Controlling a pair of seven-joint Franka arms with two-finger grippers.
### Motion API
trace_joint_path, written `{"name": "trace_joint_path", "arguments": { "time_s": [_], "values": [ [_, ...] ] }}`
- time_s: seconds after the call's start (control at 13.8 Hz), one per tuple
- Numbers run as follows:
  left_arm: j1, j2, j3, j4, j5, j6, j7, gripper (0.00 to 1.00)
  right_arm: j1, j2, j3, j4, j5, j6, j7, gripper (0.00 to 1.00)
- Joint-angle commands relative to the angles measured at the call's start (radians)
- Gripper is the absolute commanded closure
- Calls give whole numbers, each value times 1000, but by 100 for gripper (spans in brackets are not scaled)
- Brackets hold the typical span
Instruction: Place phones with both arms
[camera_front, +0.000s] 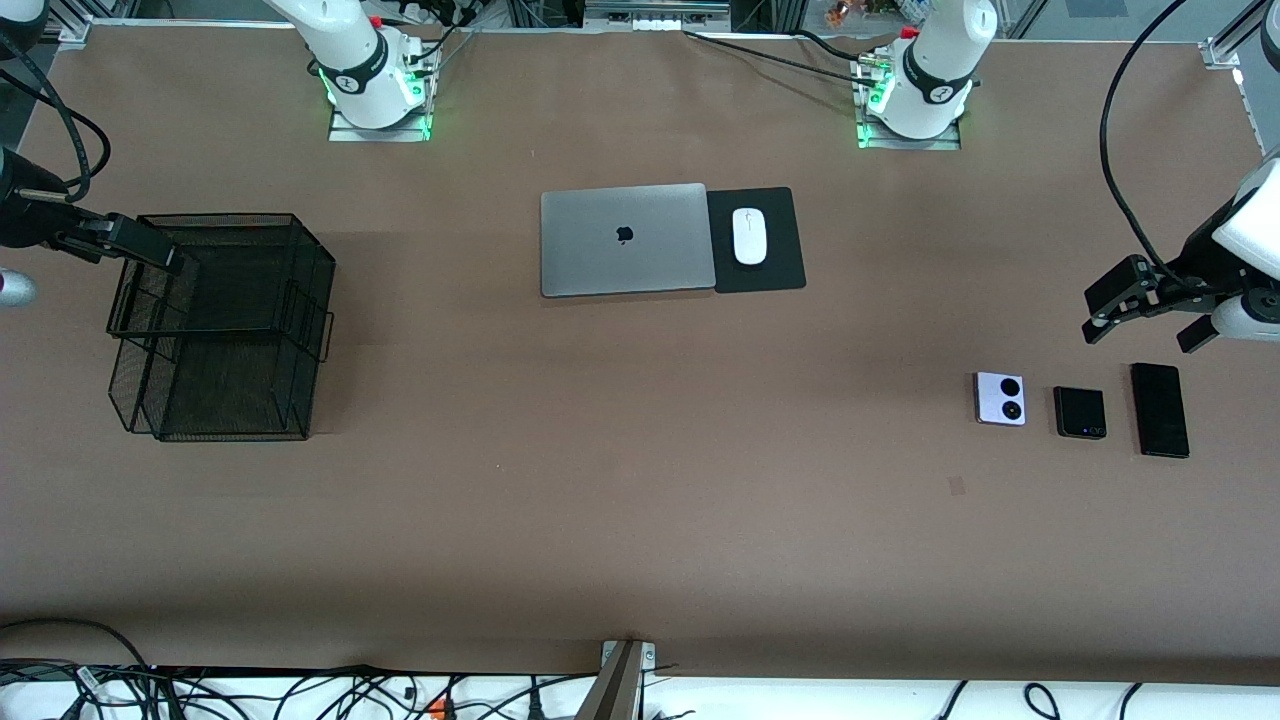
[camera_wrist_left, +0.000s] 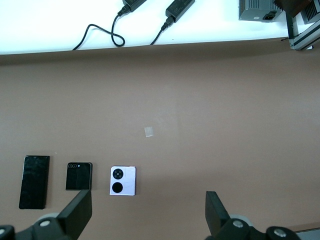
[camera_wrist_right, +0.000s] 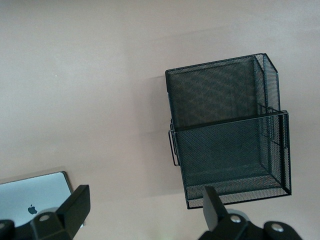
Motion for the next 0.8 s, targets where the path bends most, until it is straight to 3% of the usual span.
{"name": "trace_joint_path", "arguments": {
  "time_s": [0.0, 0.51, 0.72],
  "values": [
    [0, -21, 3, 4, 14, -31, 1, 0, 5, -6, -7, -3, 22, -2, 2, 0],
    [9, -7, 9, -6, 15, -74, 7, 0, 7, -6, -5, -1, 23, 6, 2, 0],
    [10, 22, 8, -6, 77, -73, 10, 0, 7, -6, -3, -3, 23, 4, 2, 0]
  ]
}}
